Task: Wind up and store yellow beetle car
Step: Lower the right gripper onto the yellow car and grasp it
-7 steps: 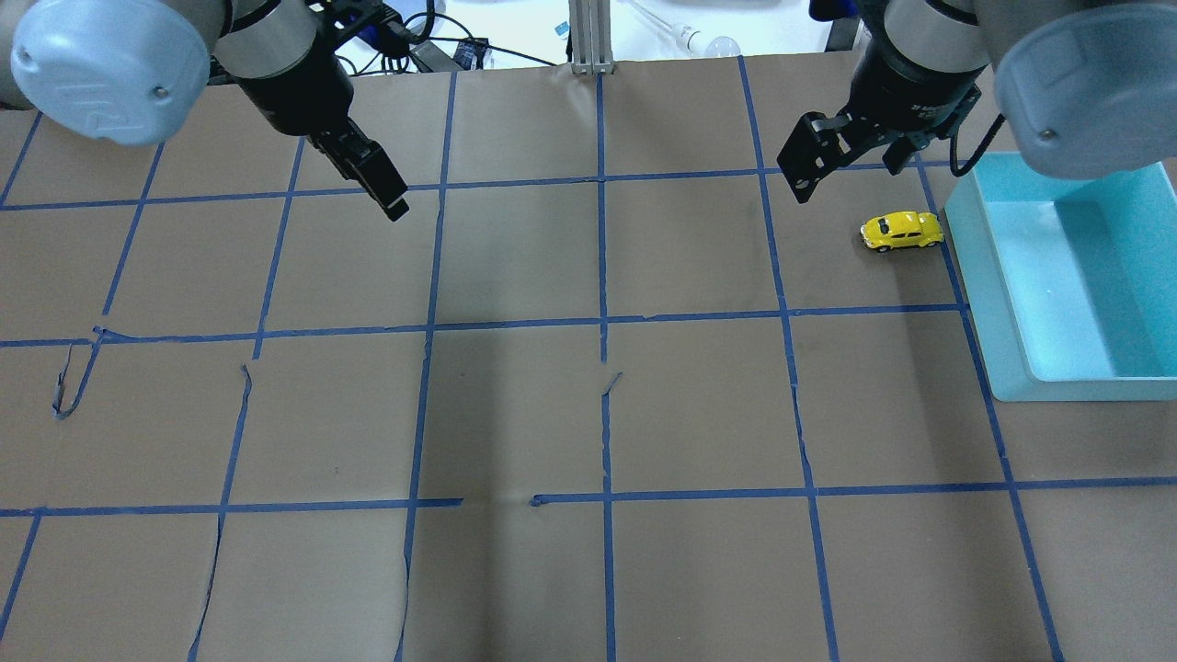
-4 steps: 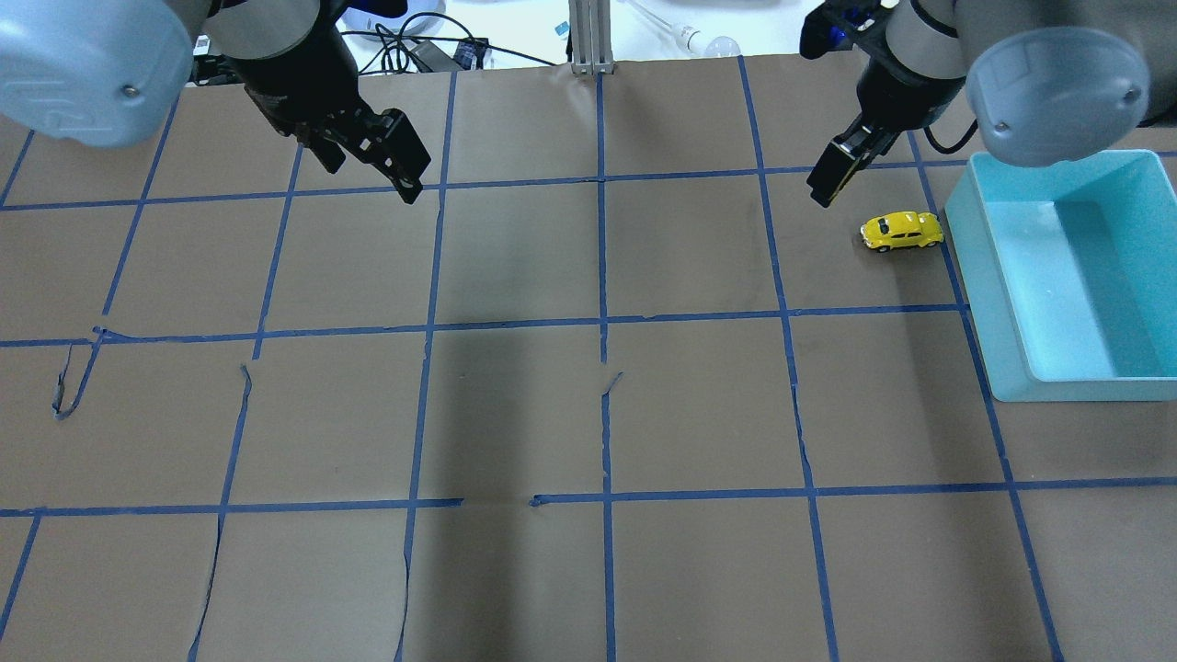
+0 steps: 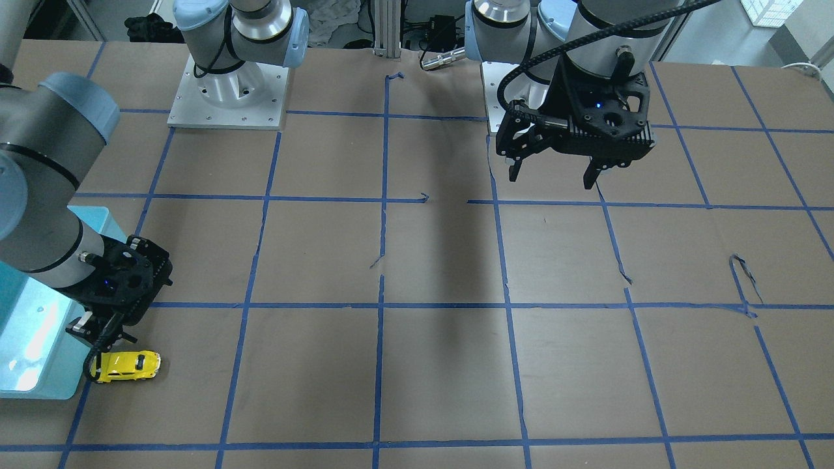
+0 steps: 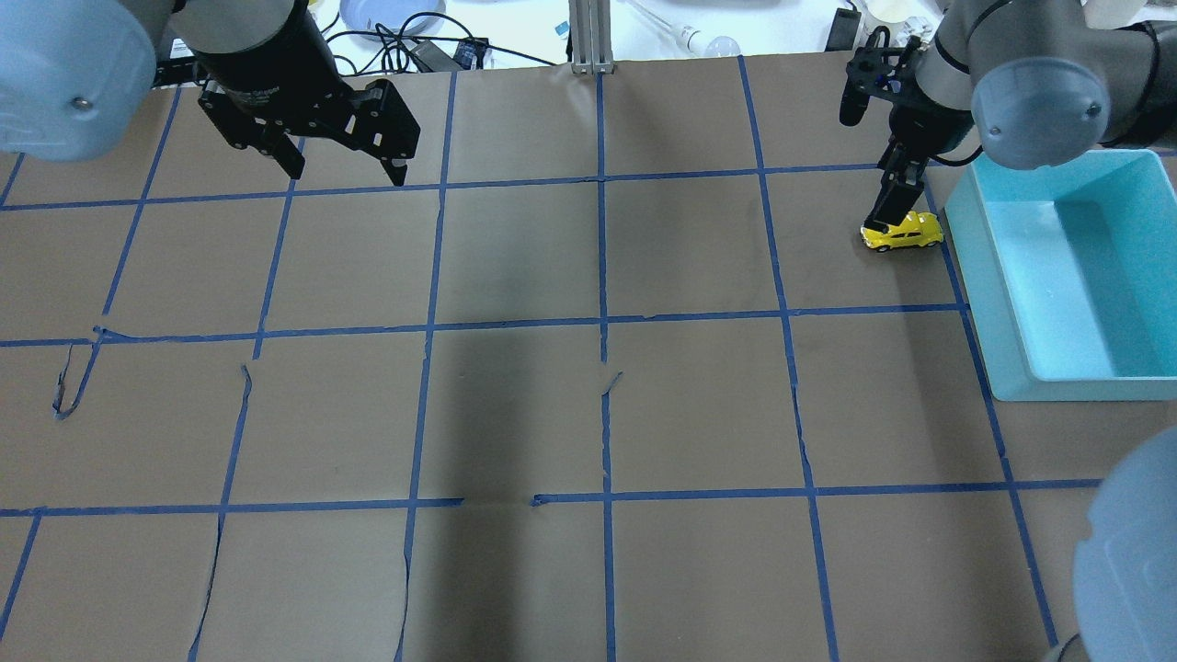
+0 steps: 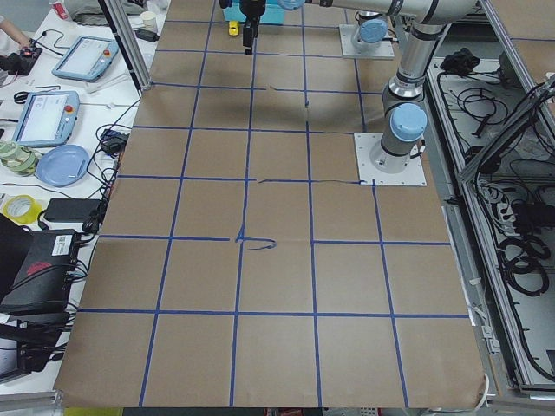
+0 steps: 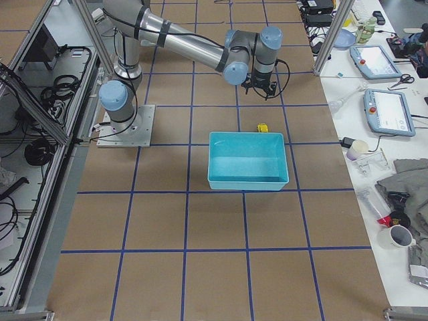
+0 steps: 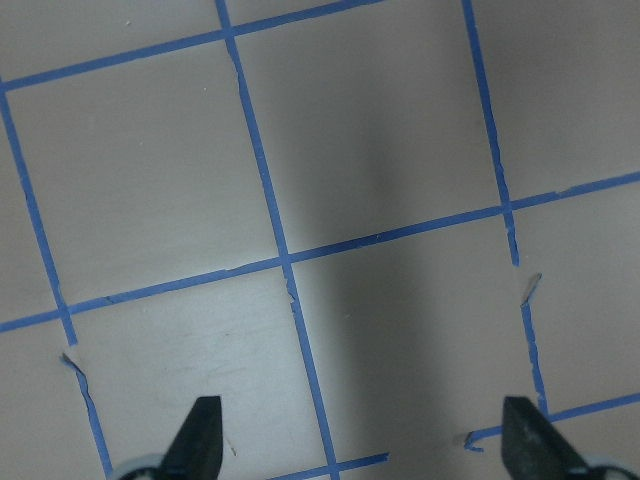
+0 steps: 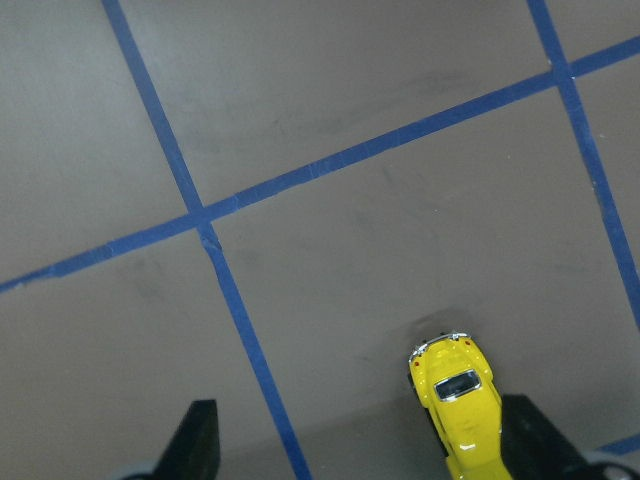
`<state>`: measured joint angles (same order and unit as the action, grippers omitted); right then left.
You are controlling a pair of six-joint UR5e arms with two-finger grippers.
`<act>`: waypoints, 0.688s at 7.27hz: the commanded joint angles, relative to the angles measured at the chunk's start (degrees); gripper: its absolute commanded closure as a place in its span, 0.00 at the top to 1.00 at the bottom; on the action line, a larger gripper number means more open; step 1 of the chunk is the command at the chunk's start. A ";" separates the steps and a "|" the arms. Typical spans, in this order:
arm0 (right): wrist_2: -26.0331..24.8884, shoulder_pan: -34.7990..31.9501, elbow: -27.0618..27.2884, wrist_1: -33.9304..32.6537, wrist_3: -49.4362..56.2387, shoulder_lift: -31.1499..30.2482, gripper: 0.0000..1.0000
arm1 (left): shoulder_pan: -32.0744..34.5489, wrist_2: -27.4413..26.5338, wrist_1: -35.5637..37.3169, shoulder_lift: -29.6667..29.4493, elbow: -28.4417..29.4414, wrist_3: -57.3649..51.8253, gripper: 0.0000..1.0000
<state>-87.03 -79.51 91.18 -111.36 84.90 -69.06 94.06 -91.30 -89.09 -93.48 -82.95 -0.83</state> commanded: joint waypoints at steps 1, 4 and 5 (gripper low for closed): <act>-0.51 0.67 -0.04 -7.25 19.17 4.96 1.00 | -0.54 -0.64 0.58 -0.12 -0.89 3.11 1.00; -1.38 2.95 -0.31 -12.30 27.94 9.99 1.00 | -1.95 0.06 0.58 -0.47 -1.51 2.85 1.00; -4.17 3.04 -0.22 -12.31 27.95 10.26 0.99 | -2.04 -0.45 0.67 -0.82 -1.51 2.94 1.00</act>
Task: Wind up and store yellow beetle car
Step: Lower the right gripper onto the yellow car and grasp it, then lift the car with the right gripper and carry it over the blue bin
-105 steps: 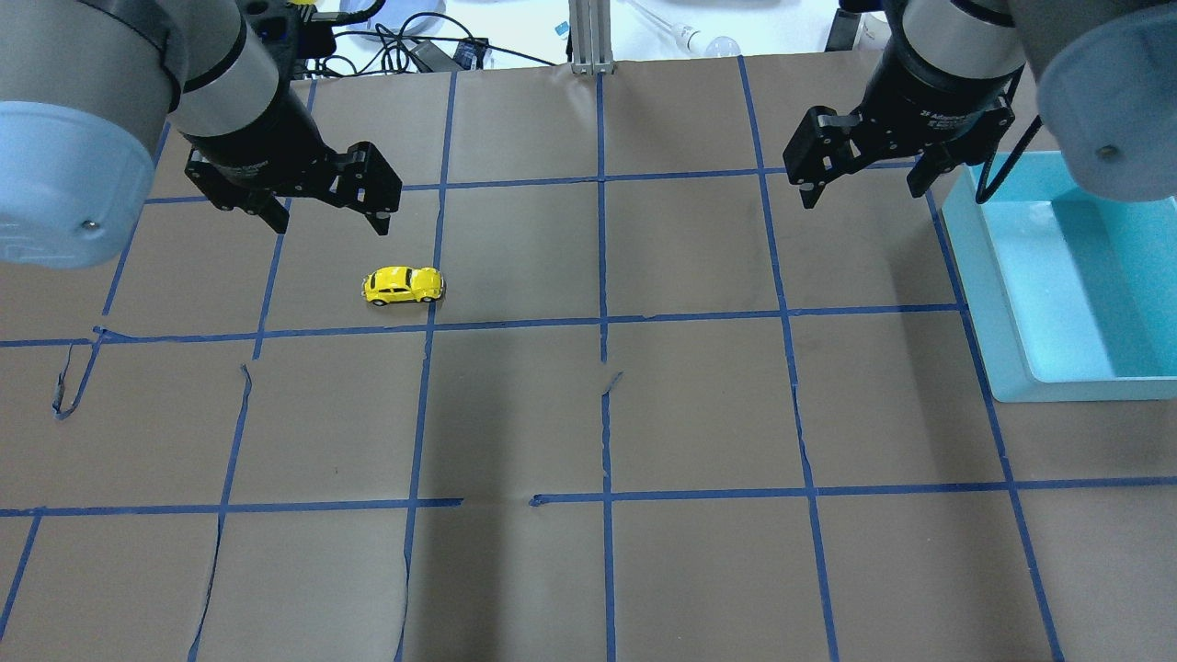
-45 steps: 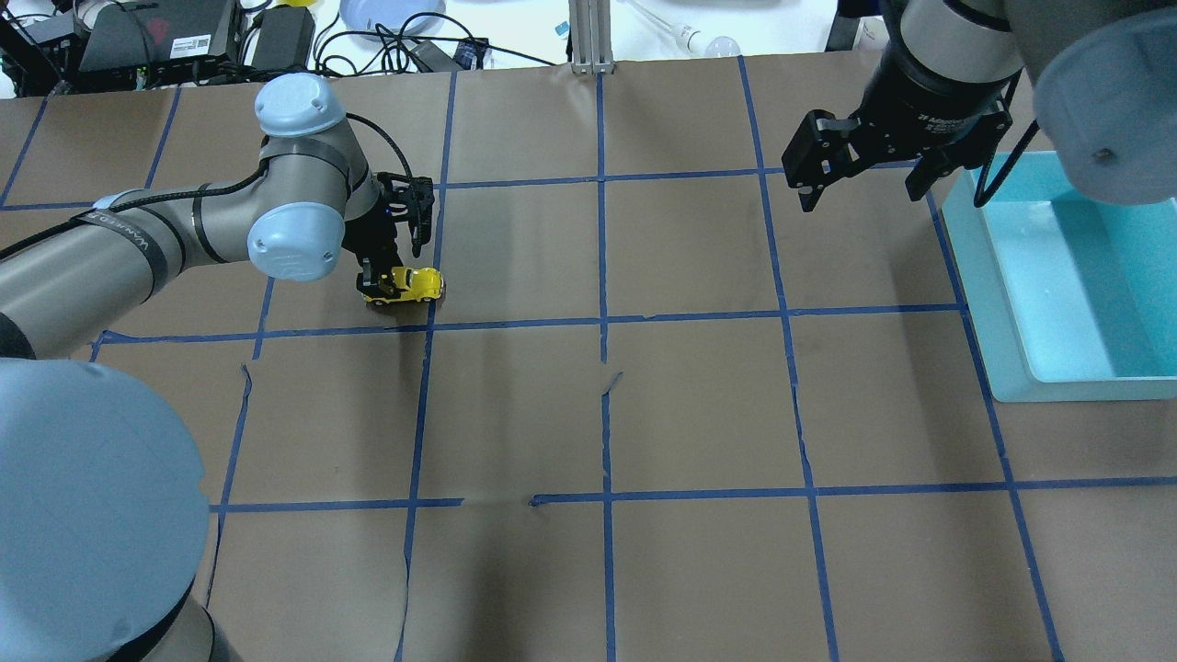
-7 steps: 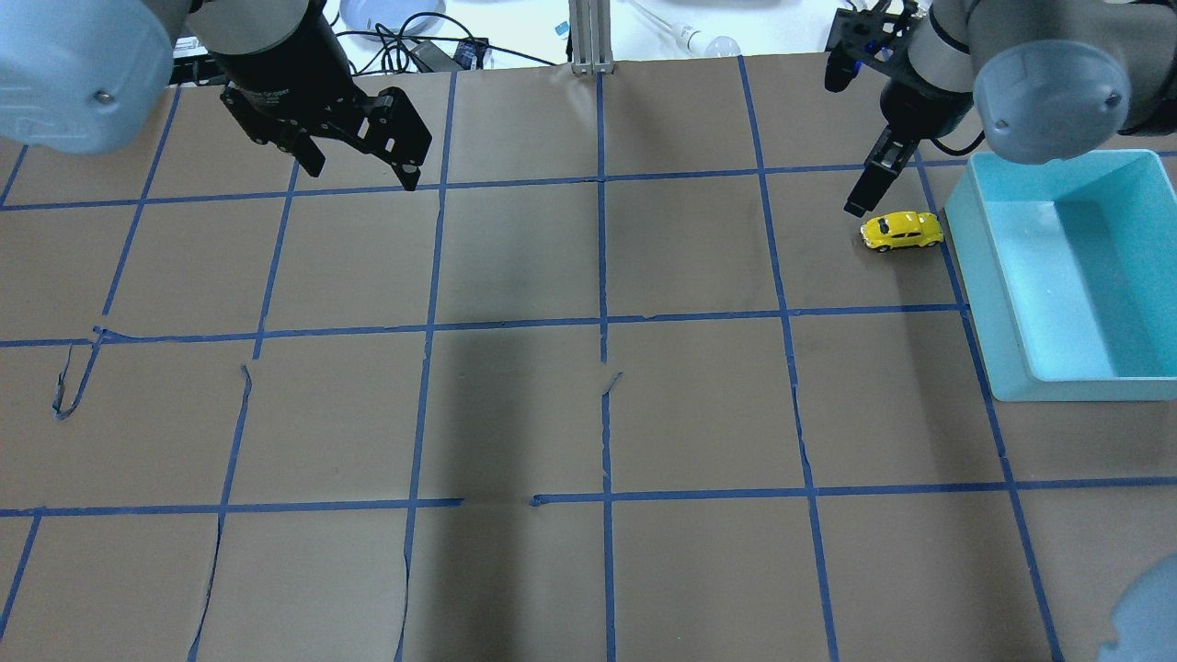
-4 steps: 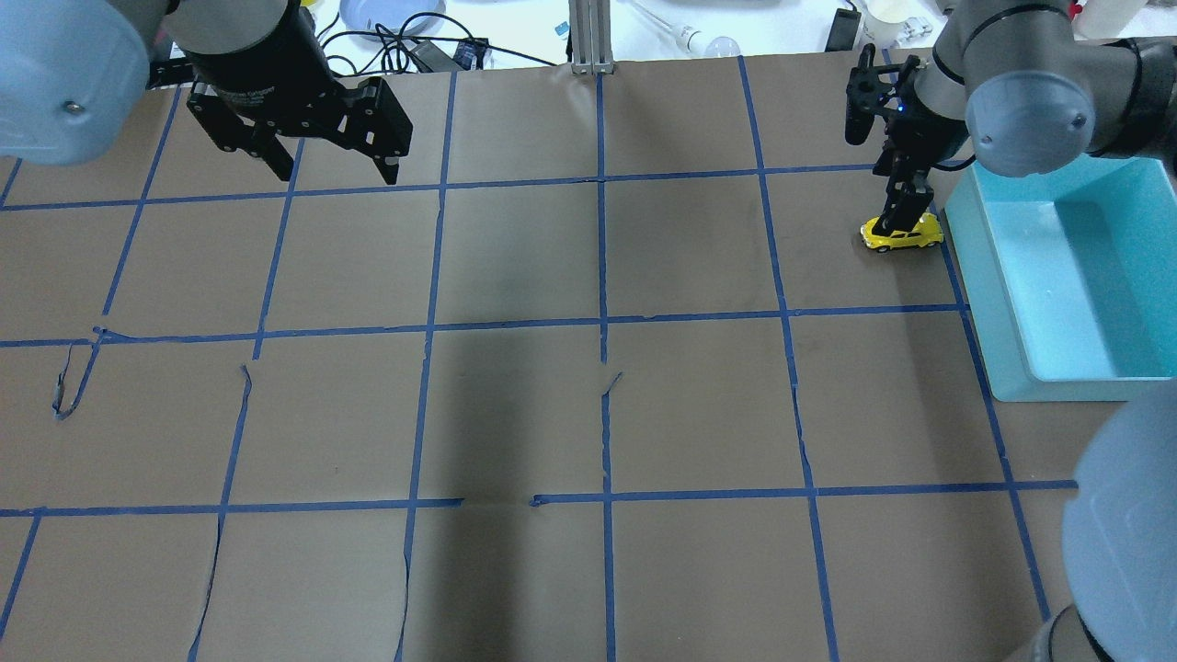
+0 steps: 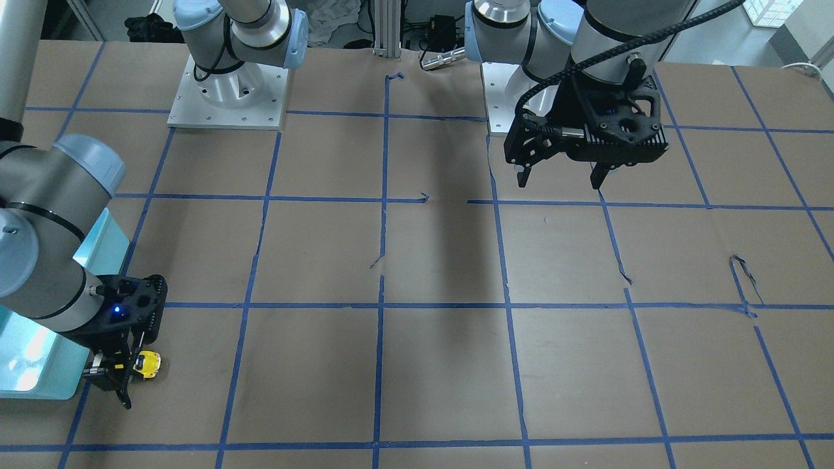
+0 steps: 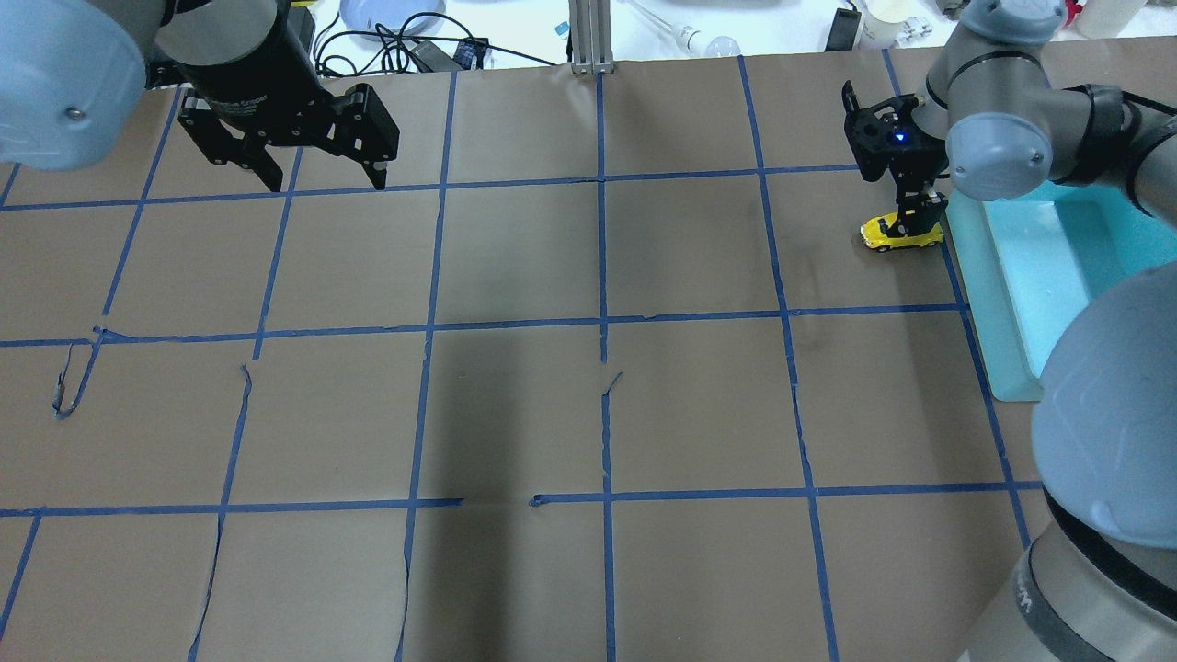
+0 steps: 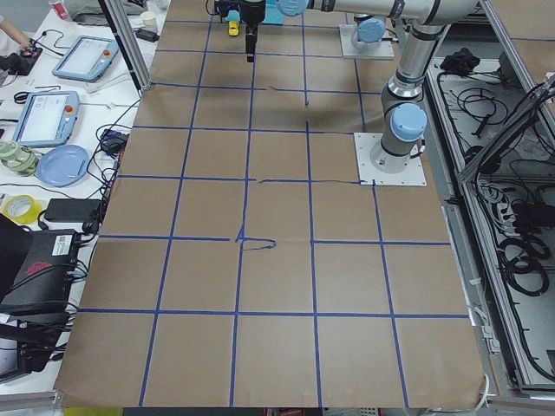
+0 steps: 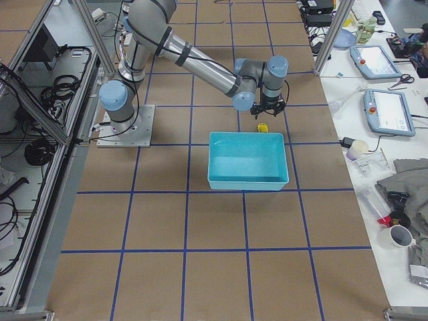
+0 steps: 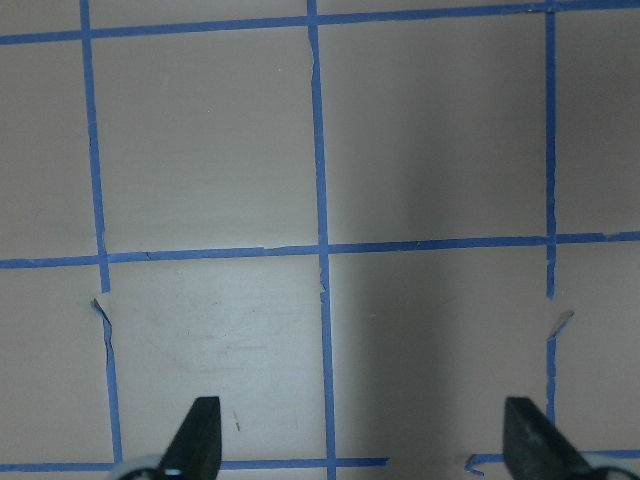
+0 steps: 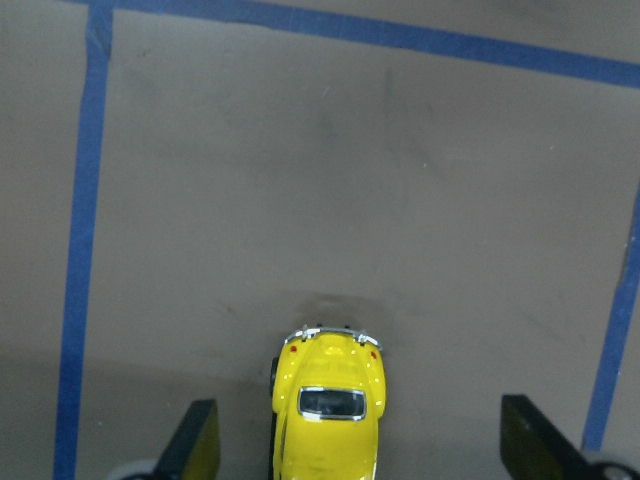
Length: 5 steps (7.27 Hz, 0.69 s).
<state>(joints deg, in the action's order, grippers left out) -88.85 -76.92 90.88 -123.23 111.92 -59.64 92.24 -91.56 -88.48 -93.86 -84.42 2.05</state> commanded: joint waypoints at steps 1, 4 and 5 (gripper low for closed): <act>-3.34 0.98 0.09 -0.43 0.93 1.71 0.98 | -0.13 -0.28 -0.37 -0.10 -0.13 0.49 1.00; -3.35 2.04 0.44 -1.75 0.93 3.03 0.71 | -0.13 -0.37 -0.46 0.17 -1.71 2.60 1.00; -3.26 2.04 0.44 -1.66 0.93 3.04 0.46 | -0.13 -0.37 -0.11 0.17 -1.71 2.61 1.00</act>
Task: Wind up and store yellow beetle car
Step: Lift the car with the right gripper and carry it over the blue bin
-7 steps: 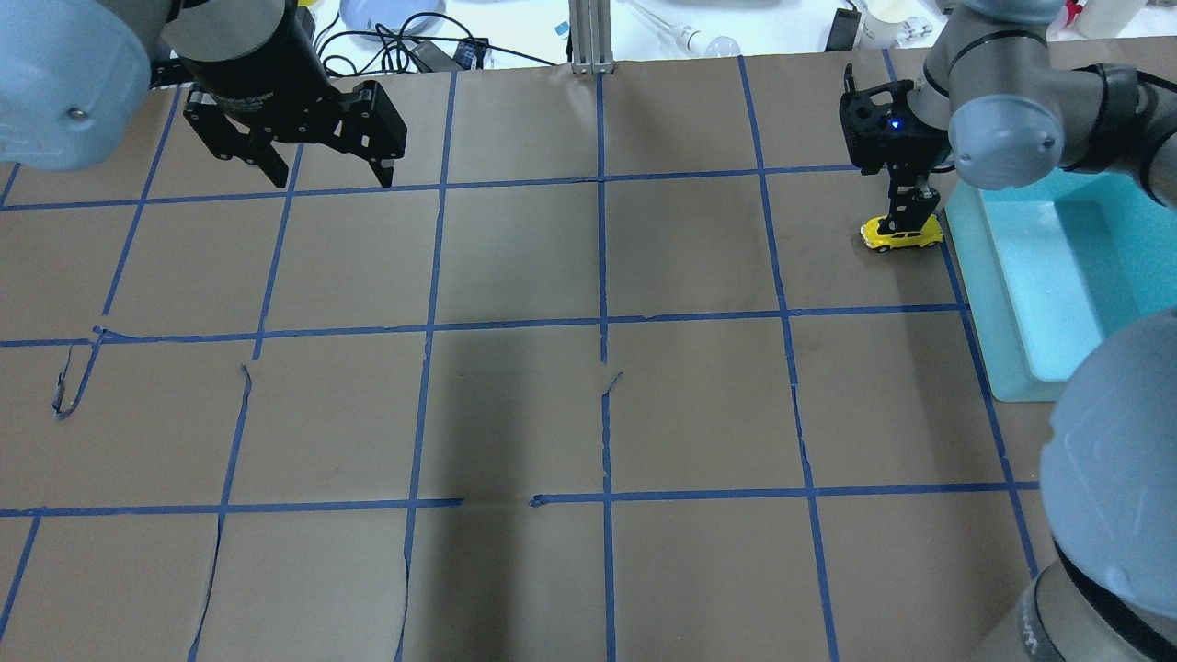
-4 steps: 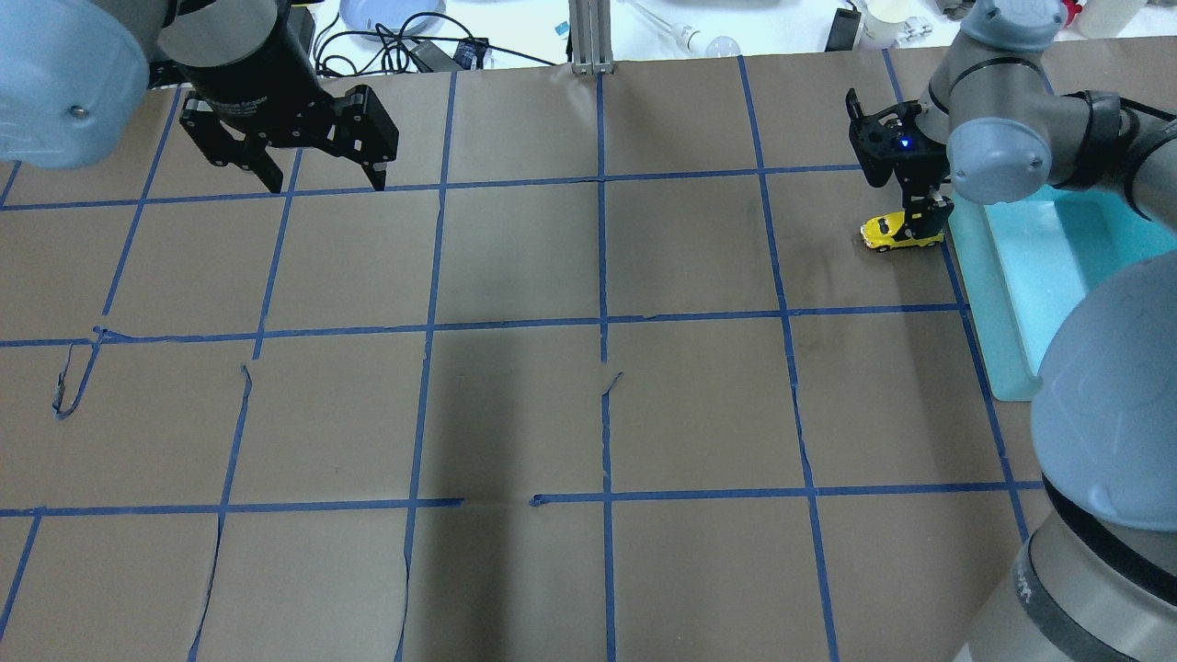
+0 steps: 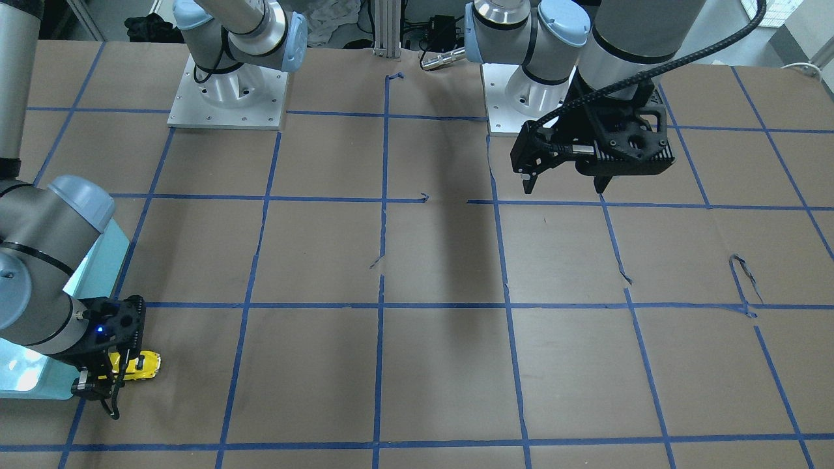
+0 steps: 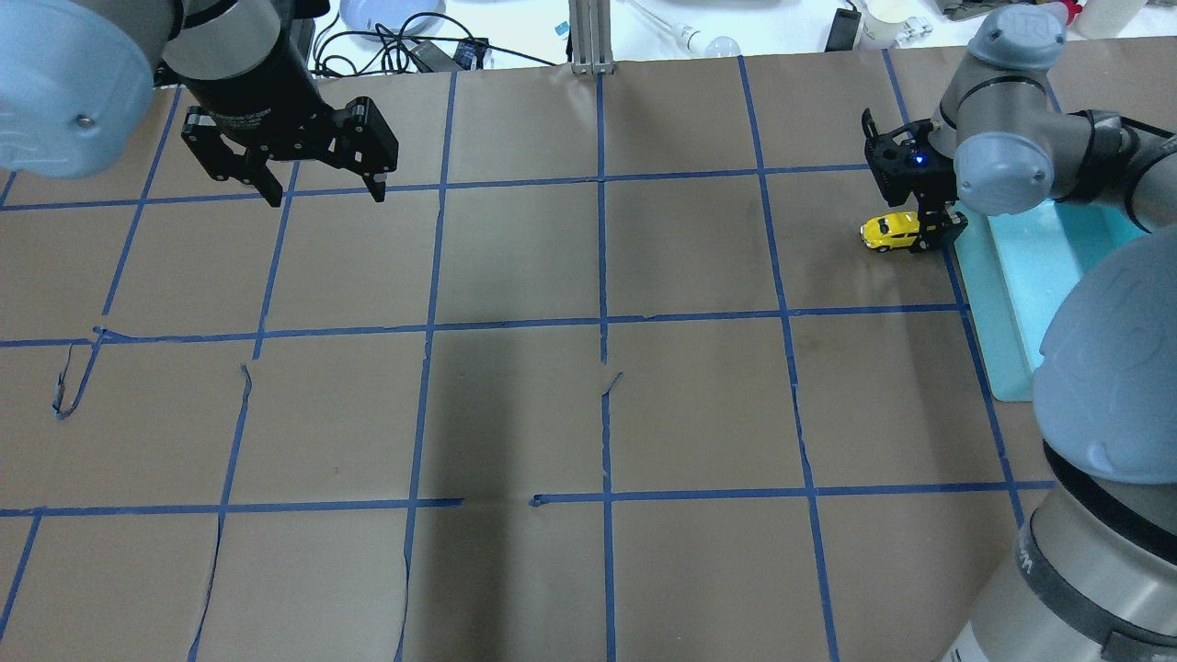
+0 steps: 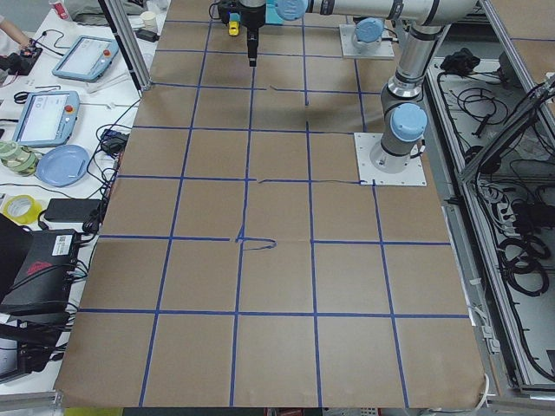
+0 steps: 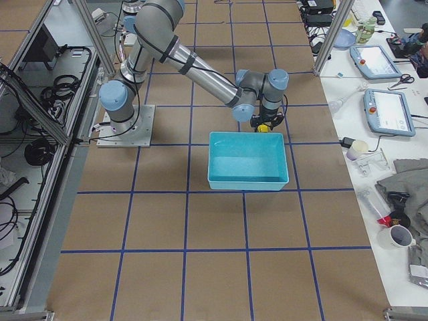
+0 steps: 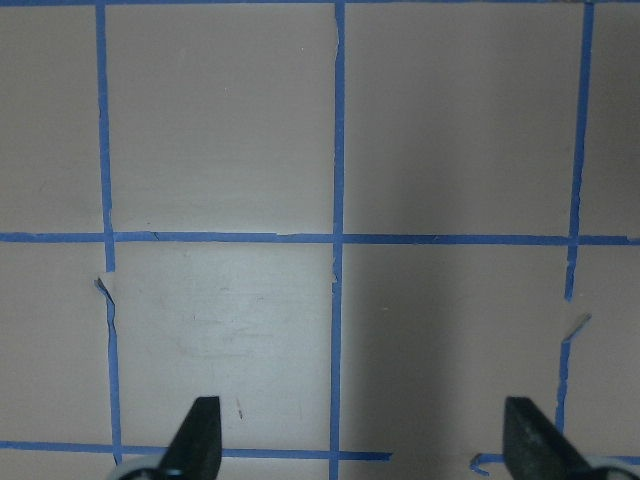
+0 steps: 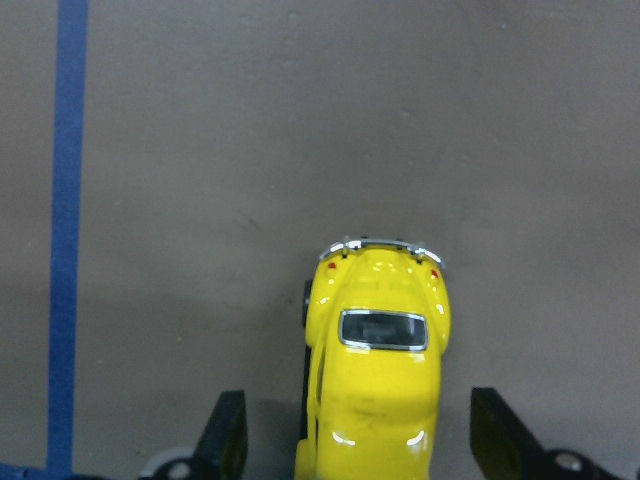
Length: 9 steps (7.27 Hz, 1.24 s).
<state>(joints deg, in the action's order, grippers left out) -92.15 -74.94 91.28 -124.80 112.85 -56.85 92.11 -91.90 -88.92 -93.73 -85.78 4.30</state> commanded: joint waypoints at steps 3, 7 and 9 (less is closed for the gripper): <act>1.09 -0.47 -0.48 0.87 -0.34 -0.80 0.00 | 0.00 0.05 0.50 -0.05 -0.35 0.36 1.00; 3.92 -2.85 -0.93 6.93 -3.52 -11.24 0.00 | 0.00 0.05 0.42 0.04 -0.35 1.24 1.00; 1.54 1.69 -0.49 9.39 -2.99 -15.02 0.00 | 0.61 -0.03 0.50 0.04 -0.09 3.85 1.00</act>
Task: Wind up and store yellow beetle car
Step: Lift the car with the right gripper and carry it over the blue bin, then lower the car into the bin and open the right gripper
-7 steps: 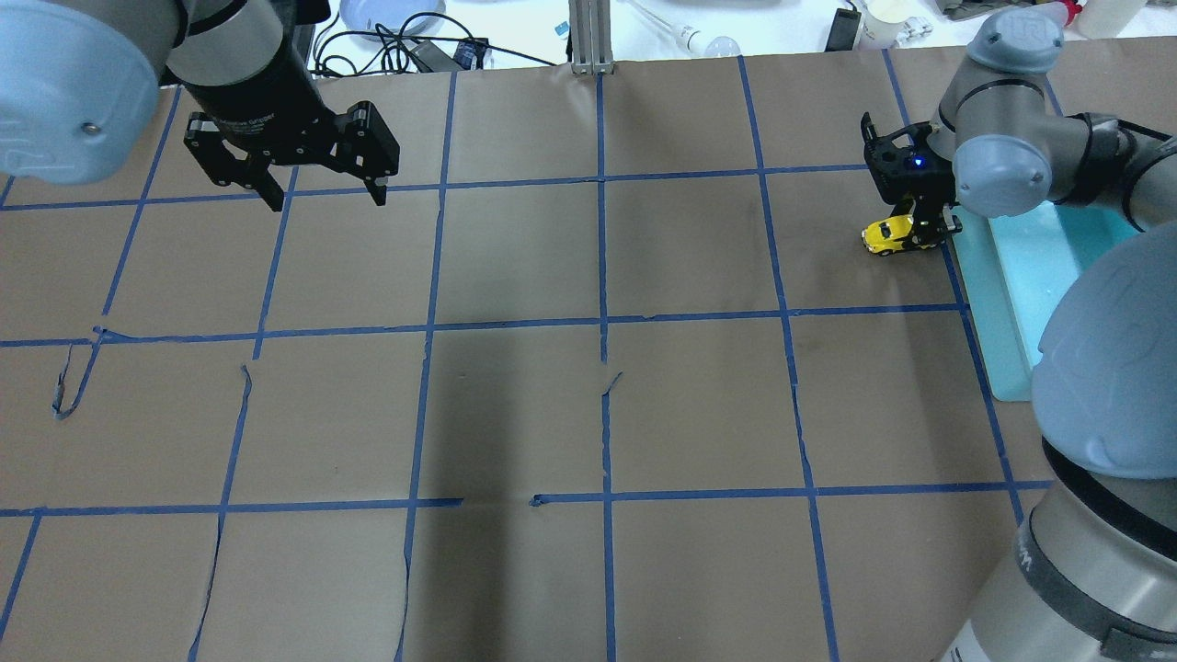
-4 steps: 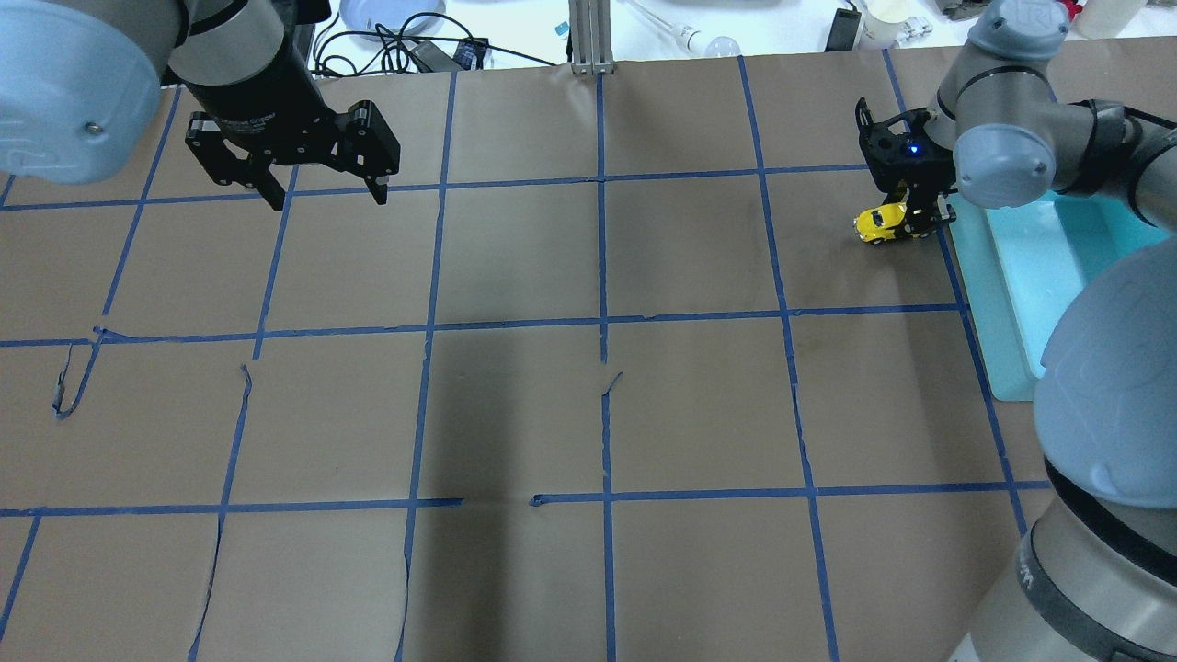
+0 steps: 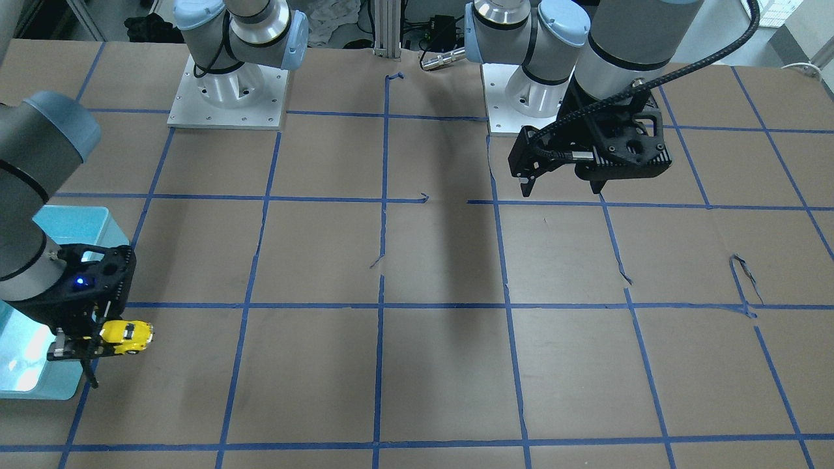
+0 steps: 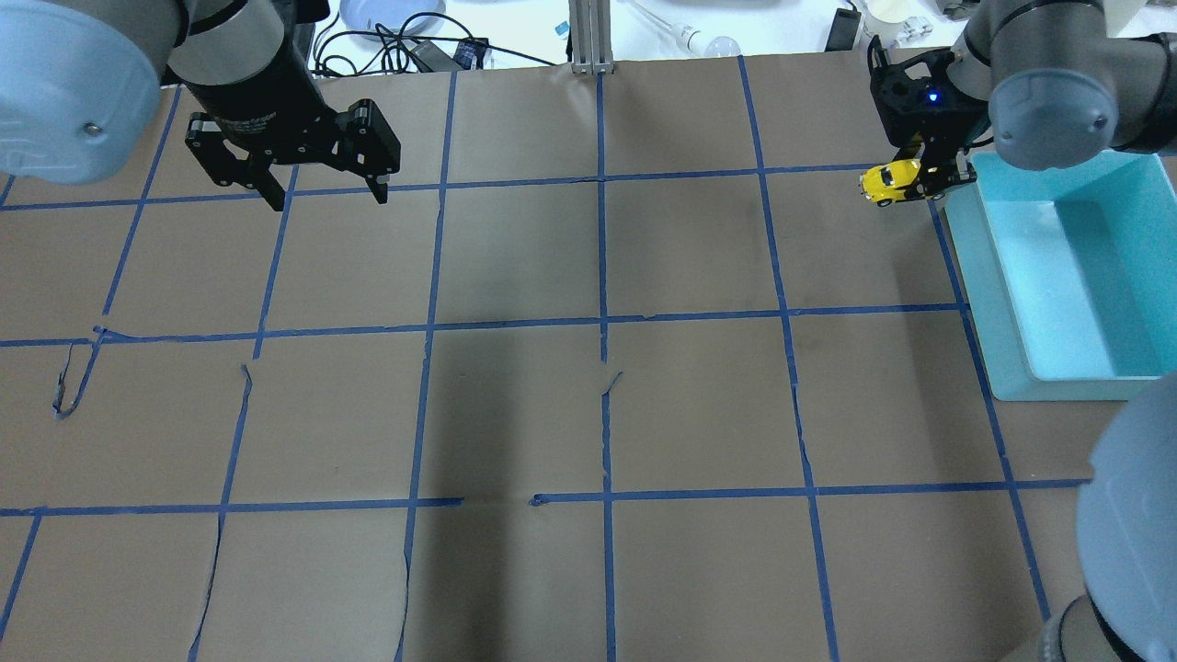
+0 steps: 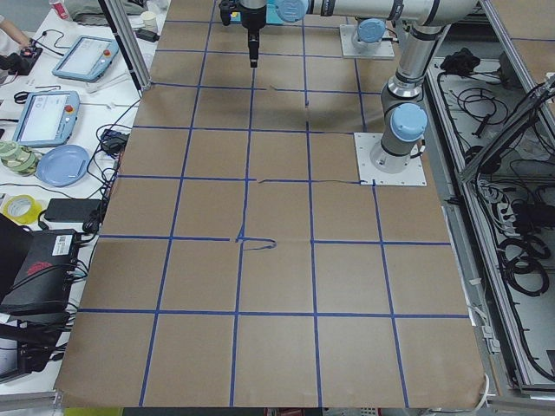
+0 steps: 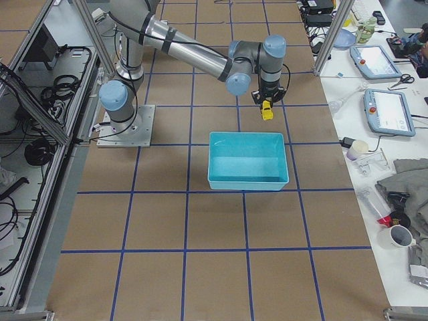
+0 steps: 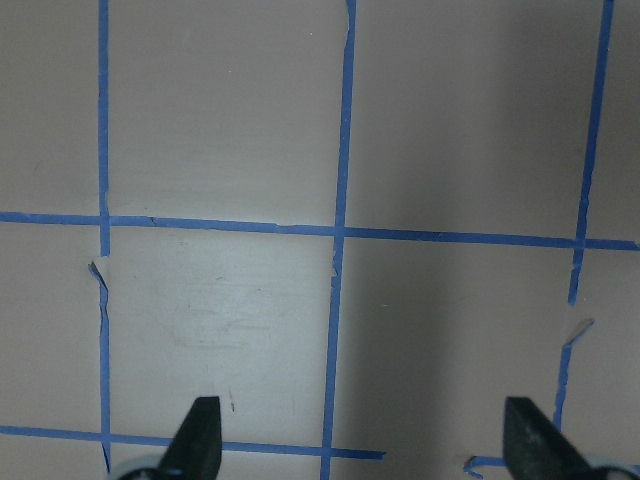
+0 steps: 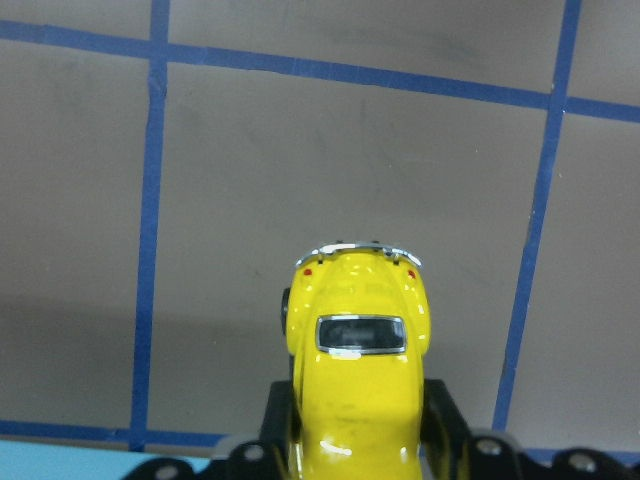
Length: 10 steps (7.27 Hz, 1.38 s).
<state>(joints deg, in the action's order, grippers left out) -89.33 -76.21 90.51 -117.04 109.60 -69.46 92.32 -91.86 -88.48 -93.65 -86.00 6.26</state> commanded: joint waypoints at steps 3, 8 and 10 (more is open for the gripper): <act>-1.28 11.51 0.98 4.11 3.14 -2.44 0.00 | 0.41 -0.07 0.06 -0.04 0.04 2.00 1.00; -2.61 18.63 9.75 -7.29 7.37 1.08 0.00 | -0.03 0.02 -0.11 0.14 -0.05 1.30 1.00; -2.60 19.61 12.31 -11.00 7.73 3.10 0.00 | -0.03 -0.07 -0.11 0.05 -0.05 1.30 1.00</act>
<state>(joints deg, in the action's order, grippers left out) -91.86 -57.26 101.21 -125.24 116.92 -67.59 92.29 -91.90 -88.58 -93.58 -86.04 7.58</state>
